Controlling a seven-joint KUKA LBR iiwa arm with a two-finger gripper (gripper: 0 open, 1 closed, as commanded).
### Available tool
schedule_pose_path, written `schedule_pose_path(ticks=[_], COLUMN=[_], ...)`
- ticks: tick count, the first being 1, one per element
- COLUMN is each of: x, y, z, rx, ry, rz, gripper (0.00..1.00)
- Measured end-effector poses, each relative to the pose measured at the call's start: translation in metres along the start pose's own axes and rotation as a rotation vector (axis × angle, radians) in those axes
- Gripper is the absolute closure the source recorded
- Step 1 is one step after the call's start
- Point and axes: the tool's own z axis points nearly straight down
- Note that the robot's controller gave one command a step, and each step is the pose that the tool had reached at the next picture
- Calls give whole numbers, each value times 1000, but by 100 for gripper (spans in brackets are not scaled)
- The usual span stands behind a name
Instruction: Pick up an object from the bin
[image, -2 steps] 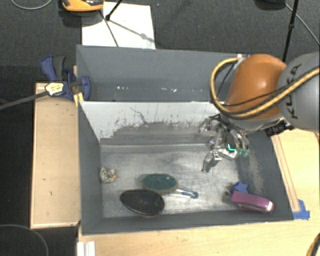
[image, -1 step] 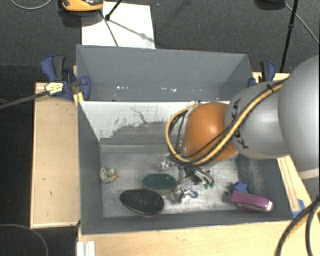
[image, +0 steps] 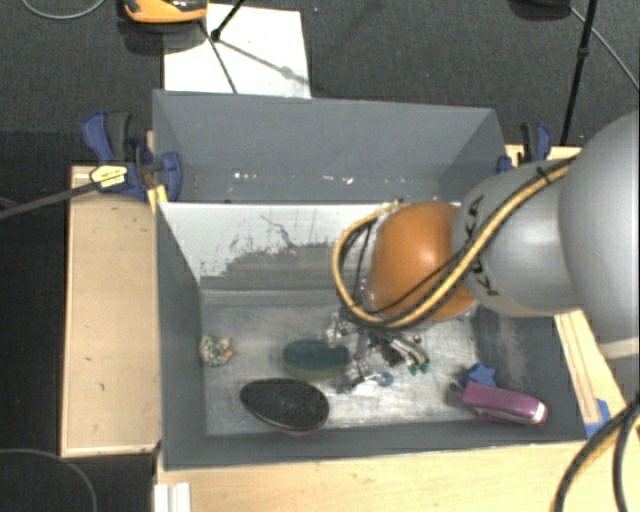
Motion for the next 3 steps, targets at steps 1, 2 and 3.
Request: schedule_pose_path(ticks=[1,2,3], x=[5,7,22], y=[6,6,-50], z=[-149,-145,-20], rx=[0,-2,-4], ry=[4,12,19], rz=[-56,-55,-127], gripper=[100,0,0])
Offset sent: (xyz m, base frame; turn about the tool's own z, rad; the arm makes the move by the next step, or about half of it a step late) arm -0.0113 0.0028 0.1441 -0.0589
